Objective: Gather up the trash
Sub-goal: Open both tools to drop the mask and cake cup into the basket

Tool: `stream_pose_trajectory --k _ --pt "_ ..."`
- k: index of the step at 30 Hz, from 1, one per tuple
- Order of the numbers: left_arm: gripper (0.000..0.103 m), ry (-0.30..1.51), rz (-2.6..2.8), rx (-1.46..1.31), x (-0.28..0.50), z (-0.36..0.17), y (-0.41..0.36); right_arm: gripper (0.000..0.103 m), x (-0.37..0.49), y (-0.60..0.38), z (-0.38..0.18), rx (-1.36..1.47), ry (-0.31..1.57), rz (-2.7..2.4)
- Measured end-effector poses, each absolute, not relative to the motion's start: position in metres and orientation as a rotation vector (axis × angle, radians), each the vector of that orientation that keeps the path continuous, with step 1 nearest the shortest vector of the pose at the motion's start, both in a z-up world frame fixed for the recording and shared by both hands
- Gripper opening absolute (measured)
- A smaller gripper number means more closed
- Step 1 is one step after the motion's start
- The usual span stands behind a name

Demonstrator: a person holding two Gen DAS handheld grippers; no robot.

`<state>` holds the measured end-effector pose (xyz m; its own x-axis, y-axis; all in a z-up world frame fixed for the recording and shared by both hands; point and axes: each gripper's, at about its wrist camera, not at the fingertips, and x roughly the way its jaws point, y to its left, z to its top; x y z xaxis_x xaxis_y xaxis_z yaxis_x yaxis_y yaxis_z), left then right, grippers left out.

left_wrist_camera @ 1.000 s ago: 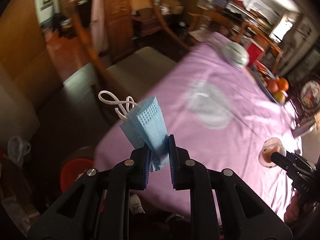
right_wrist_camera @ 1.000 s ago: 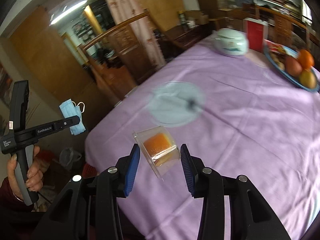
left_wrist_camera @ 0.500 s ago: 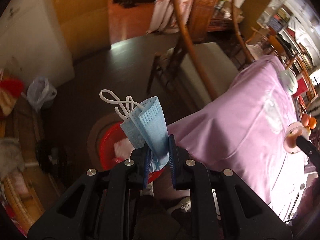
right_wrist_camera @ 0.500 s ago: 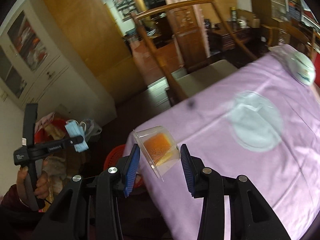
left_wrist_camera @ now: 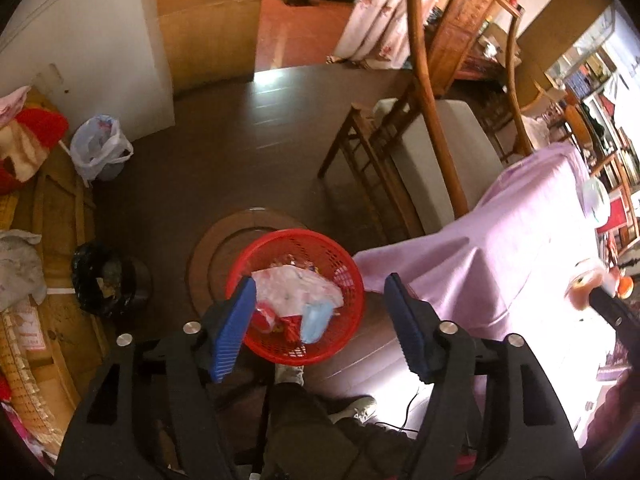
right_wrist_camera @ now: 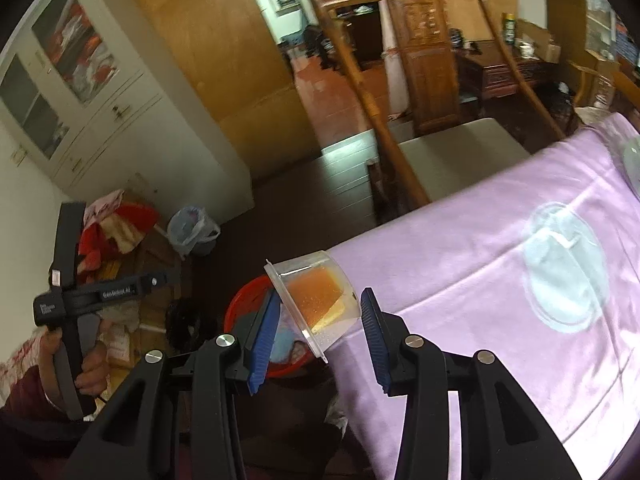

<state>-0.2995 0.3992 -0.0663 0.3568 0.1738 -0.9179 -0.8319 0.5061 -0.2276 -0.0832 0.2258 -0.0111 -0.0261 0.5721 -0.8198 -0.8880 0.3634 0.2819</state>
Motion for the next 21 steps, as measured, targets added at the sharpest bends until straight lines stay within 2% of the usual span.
stream_pose_trajectory --k 5,13,16,21 --pt "0.072 0.982 0.818 -0.81 -0.326 -0.065 0.403 0.041 -0.11 0.254 -0.026 -0.456 1.094 1.301" --pt "0.073 0.976 0.913 -0.839 -0.371 -0.063 0.406 0.042 -0.153 0.304 -0.025 -0.52 1.079 1.447" --pt "0.075 0.981 0.928 -0.834 -0.379 -0.062 0.403 0.057 -0.161 0.319 -0.021 -0.501 1.077 1.485" --pt "0.077 0.988 0.917 -0.824 -0.38 -0.061 0.403 0.057 -0.161 0.324 -0.009 -0.497 1.045 1.479"
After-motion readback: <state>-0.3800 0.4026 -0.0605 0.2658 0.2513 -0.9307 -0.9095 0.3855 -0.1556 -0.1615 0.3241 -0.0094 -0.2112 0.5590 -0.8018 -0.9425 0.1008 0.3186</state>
